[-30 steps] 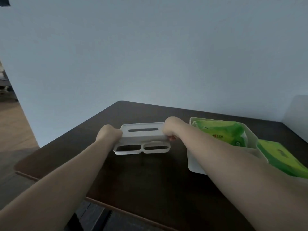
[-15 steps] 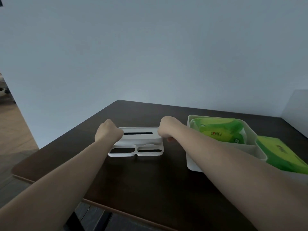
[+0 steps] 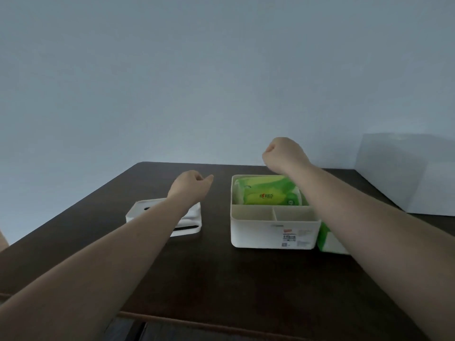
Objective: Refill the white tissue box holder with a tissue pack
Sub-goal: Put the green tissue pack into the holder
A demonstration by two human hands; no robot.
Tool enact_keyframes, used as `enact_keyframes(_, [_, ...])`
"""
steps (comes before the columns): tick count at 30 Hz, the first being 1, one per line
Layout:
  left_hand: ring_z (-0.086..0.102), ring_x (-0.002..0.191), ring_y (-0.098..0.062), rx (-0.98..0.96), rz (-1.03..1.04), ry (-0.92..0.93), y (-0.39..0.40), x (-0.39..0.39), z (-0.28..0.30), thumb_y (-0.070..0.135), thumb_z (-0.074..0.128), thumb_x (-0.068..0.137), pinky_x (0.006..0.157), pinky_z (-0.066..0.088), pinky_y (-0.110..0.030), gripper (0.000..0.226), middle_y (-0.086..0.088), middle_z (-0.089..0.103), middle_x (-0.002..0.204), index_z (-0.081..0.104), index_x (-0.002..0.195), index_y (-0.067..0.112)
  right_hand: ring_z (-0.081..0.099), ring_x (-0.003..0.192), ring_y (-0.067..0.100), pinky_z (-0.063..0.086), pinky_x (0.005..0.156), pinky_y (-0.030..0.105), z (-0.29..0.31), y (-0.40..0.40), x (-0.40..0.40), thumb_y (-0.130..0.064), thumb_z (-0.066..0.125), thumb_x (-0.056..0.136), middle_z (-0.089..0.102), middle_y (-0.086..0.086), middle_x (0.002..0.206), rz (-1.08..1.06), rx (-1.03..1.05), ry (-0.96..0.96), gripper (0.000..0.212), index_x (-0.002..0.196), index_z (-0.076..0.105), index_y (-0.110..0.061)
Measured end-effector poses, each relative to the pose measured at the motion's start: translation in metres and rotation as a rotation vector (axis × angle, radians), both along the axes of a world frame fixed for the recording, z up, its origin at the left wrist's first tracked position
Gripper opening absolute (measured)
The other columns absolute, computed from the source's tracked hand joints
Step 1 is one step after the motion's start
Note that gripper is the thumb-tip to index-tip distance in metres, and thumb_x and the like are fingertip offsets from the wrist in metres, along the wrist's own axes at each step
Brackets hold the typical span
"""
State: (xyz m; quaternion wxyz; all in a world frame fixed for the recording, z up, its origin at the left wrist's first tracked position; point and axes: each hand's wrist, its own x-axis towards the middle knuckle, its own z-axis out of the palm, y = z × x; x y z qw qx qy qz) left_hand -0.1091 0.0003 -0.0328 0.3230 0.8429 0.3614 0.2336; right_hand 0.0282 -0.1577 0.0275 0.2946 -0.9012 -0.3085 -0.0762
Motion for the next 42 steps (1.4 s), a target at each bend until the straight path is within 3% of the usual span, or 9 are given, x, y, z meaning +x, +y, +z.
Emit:
enact_keyframes(3, [0.048, 0.064, -0.019, -0.007, -0.062, 0.002, -0.026, 0.022, 0.004, 0.055, 0.049, 0.087, 0.065, 0.040, -0.031, 0.046, -0.001, 0.049, 0.065, 0.055, 0.074, 0.012, 0.055, 0.083, 0.029, 0.044, 0.066, 0.030, -0.018, -0.040, 0.025, -0.019, 0.050, 0.084, 0.057, 0.006, 0.087, -0.171, -0.109, 0.074, 0.014, 0.096, 0.056, -0.013])
enact_keyframes(7, [0.058, 0.082, -0.022, 0.073, -0.108, 0.184, -0.043, 0.048, 0.010, 0.064, 0.045, 0.084, 0.071, 0.044, -0.031, 0.053, -0.001, 0.057, 0.080, 0.057, 0.083, 0.013, 0.054, 0.120, 0.035, 0.047, 0.097, 0.045, -0.046, -0.081, 0.040, -0.055, 0.052, 0.082, 0.055, 0.014, 0.135, -0.283, -0.286, 0.262, 0.071, 0.138, 0.045, -0.012])
enact_keyframes(11, [0.058, 0.087, -0.024, 0.158, -0.114, 0.341, -0.052, 0.063, 0.011, 0.061, 0.047, 0.082, 0.072, 0.043, -0.032, 0.046, 0.002, 0.057, 0.081, 0.058, 0.085, 0.016, 0.042, 0.136, 0.034, 0.036, 0.110, 0.043, -0.055, -0.103, 0.046, -0.048, 0.029, 0.099, 0.041, 0.017, 0.151, -0.277, -0.240, 0.320, 0.065, 0.147, 0.035, -0.004])
enact_keyframes(17, [0.042, 0.059, -0.020, 0.103, -0.078, 0.262, -0.059, 0.071, 0.015, 0.015, 0.047, 0.074, 0.055, 0.032, -0.025, 0.013, 0.000, 0.046, 0.064, 0.044, 0.062, 0.013, 0.053, 0.121, 0.027, 0.043, 0.091, 0.037, -0.055, -0.119, 0.038, -0.066, 0.048, 0.085, 0.051, 0.010, 0.140, -0.191, -0.507, 0.428, 0.082, 0.145, 0.039, -0.011])
enact_keyframes(22, [0.047, 0.066, -0.022, 0.067, -0.087, -0.105, -0.070, 0.084, 0.027, 0.018, 0.048, 0.082, 0.062, 0.037, -0.028, 0.016, -0.002, 0.050, 0.065, 0.054, 0.068, 0.012, 0.052, 0.121, 0.027, 0.043, 0.086, 0.038, -0.054, -0.124, 0.044, -0.063, 0.057, 0.079, 0.047, 0.008, 0.143, -0.161, -0.604, 0.409, 0.087, 0.149, 0.030, -0.018])
enact_keyframes(28, [0.043, 0.063, -0.018, 0.012, -0.051, -0.350, -0.060, 0.111, 0.050, 0.020, 0.047, 0.091, 0.049, 0.034, -0.024, 0.017, 0.002, 0.045, 0.066, 0.051, 0.077, 0.012, 0.032, 0.137, 0.037, 0.037, 0.105, 0.057, -0.078, -0.121, 0.052, -0.058, 0.071, 0.061, 0.026, 0.012, 0.153, -0.240, -0.603, 0.354, 0.114, 0.152, 0.006, -0.038])
enact_keyframes(32, [0.067, 0.083, -0.033, -0.059, -0.004, -0.369, -0.036, 0.127, 0.046, 0.025, 0.053, 0.089, 0.064, 0.051, -0.033, 0.020, -0.004, 0.058, 0.075, 0.053, 0.072, 0.015, 0.029, 0.139, 0.036, 0.033, 0.107, 0.056, -0.080, -0.123, 0.060, -0.054, 0.068, 0.068, 0.025, 0.010, 0.154, -0.229, -0.586, 0.352, 0.106, 0.152, 0.005, -0.042])
enact_keyframes(35, [0.066, 0.069, -0.032, -0.115, 0.035, -0.328, -0.022, 0.135, 0.037, 0.024, 0.058, 0.087, 0.080, 0.057, -0.041, 0.029, -0.005, 0.059, 0.061, 0.050, 0.061, 0.017, 0.033, 0.136, 0.037, 0.036, 0.106, 0.055, -0.080, -0.124, 0.069, -0.051, 0.069, 0.067, 0.030, 0.011, 0.151, -0.220, -0.555, 0.364, 0.103, 0.151, 0.010, -0.042])
enact_keyframes(42, [0.053, 0.058, -0.027, -0.182, 0.064, -0.197, 0.010, 0.150, 0.008, 0.027, 0.063, 0.086, 0.070, 0.049, -0.034, 0.037, -0.007, 0.061, 0.057, 0.052, 0.054, 0.012, 0.050, 0.122, 0.033, 0.049, 0.096, 0.044, -0.066, -0.132, 0.084, -0.034, 0.078, 0.069, 0.040, 0.010, 0.147, -0.155, -0.295, 0.414, 0.101, 0.151, 0.019, -0.036])
